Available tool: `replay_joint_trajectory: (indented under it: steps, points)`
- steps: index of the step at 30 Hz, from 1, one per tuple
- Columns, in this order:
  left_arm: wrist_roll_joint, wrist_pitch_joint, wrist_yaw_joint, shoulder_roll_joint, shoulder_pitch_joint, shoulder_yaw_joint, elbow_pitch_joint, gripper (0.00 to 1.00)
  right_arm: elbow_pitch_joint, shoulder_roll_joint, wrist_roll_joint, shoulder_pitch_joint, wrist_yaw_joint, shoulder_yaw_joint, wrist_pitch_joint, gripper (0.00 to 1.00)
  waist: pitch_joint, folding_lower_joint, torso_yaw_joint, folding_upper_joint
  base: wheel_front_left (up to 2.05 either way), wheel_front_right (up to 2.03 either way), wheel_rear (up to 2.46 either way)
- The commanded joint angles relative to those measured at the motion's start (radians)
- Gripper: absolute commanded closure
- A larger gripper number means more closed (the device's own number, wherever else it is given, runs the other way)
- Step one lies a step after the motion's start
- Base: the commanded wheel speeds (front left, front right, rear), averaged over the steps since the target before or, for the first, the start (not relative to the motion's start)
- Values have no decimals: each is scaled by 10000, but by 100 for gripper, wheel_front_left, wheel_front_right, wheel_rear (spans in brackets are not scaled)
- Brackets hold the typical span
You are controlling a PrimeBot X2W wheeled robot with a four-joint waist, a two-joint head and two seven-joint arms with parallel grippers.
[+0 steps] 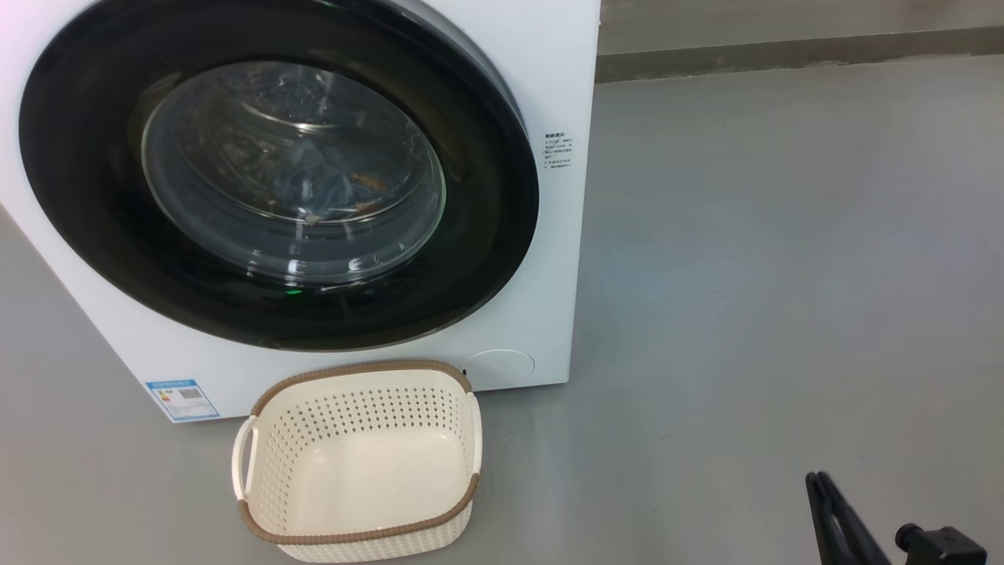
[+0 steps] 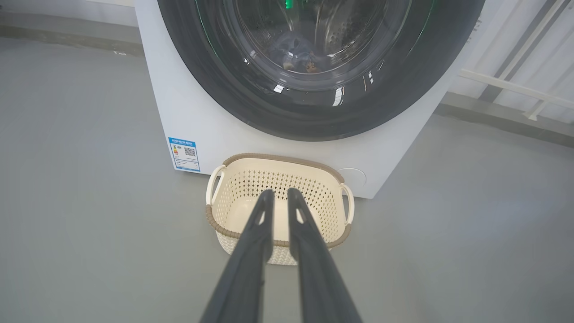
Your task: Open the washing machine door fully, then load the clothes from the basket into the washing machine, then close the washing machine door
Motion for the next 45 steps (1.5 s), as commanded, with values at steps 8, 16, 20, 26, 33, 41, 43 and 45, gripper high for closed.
replay_joint_trajectory:
  steps: [8,16,20,26,33,41,43,45]
  points:
    - [-595,175,-50,-63,-155,58,245,100,279,62,628,-98,-3,-27,181,100,3,20,3,0,0,0,0]
    - [-1421,405,-119,-46,-364,147,279,100,296,83,1507,-233,-6,-48,413,100,46,1,6,0,0,0,0]
    - [-1835,521,-153,-37,-473,193,297,100,305,94,1949,-305,-8,-59,530,100,61,1,8,0,0,0,0]
    - [-2460,698,-206,-24,-635,264,324,100,319,111,2614,-410,-11,-77,707,100,82,1,11,0,0,0,0]
    - [-3185,904,-267,-9,-822,345,354,100,335,130,3386,-532,-15,-99,914,100,106,1,14,0,0,0,0]
    - [-4010,1137,-336,8,-1036,438,389,100,353,152,4265,-671,-18,-124,1150,100,134,1,17,0,0,0,0]
    - [-4217,1196,-353,12,-1089,462,397,100,357,157,4485,-706,-19,-131,1209,100,141,1,18,0,0,0,0]
    - [-4424,1255,-370,16,-1143,485,406,100,362,163,4705,-741,-20,-137,1268,100,148,1,19,0,0,0,0]
